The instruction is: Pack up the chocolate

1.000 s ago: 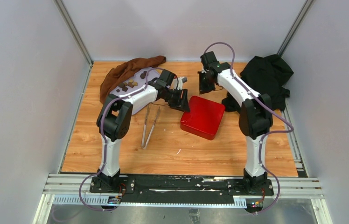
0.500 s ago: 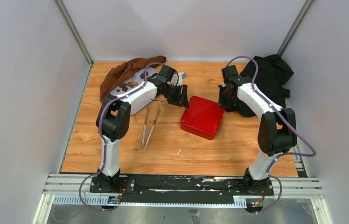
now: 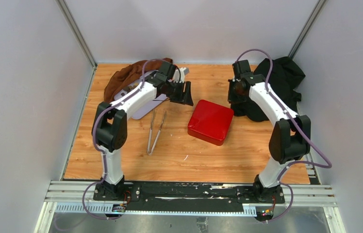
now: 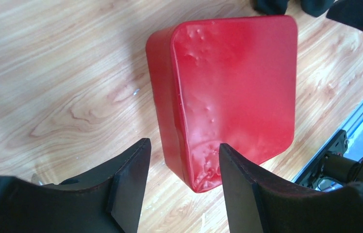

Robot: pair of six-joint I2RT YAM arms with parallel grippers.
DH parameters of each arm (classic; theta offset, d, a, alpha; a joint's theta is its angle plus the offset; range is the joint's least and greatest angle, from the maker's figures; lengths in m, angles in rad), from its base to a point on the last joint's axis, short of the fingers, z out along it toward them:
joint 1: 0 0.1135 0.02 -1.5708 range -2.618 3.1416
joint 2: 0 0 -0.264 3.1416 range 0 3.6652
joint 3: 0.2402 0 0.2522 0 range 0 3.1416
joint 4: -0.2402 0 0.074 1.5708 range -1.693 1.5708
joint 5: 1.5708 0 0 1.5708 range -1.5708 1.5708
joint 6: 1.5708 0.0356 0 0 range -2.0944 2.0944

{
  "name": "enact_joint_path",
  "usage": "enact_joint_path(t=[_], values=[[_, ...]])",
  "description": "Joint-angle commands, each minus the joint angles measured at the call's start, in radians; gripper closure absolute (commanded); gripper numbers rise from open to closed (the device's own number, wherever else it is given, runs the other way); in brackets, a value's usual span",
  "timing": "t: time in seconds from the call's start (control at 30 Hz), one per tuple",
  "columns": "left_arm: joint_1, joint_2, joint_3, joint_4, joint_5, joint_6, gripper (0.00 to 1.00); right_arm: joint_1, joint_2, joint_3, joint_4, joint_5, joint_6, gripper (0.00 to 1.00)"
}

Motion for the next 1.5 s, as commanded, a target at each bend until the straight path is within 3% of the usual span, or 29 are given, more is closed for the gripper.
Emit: enact_joint_path(t=[0.0, 0.2, 0.43, 0.6, 0.87, 1.0, 1.07, 1.17, 1.23, 1.47], values=[[0.002, -0.093, 0.019, -0.007, -0.051, 0.009, 0.41, 0.006, 0.010, 0.002, -0.021, 0.003, -0.007, 1.00], [0.006, -0.150, -0.003, -0.023, -0.098, 0.015, 0.41, 0.040, 0.116, -0.071, 0.036, -0.049, -0.012, 1.00], [0.014, -0.242, -0.118, 0.067, -0.122, -0.048, 0.39, 0.115, 0.086, 0.073, 0.050, -0.037, -0.025, 1.00], [0.014, -0.258, -0.150, 0.094, -0.158, -0.094, 0.39, 0.188, 0.189, 0.199, 0.025, -0.058, -0.027, 1.00], [0.042, -0.351, -0.210, 0.086, -0.263, -0.098, 0.34, 0.219, 0.346, 0.229, 0.006, -0.076, 0.006, 1.00], [0.080, -0.403, -0.213, 0.055, -0.290, -0.098, 0.34, 0.220, 0.262, 0.268, -0.016, -0.036, 0.016, 0.99], [0.093, -0.435, -0.198, 0.021, -0.318, -0.092, 0.34, 0.220, 0.165, 0.293, -0.009, -0.018, 0.013, 0.89], [0.100, -0.473, -0.153, -0.042, -0.411, -0.075, 0.31, 0.216, 0.036, 0.317, -0.002, 0.061, -0.007, 0.64], [0.103, -0.494, -0.123, -0.080, -0.467, -0.062, 0.28, 0.212, -0.055, 0.301, 0.017, 0.129, -0.027, 0.52], [0.105, -0.543, -0.011, -0.196, -0.703, -0.005, 0.21, 0.145, -0.428, 0.026, 0.151, 0.428, -0.049, 0.22]])
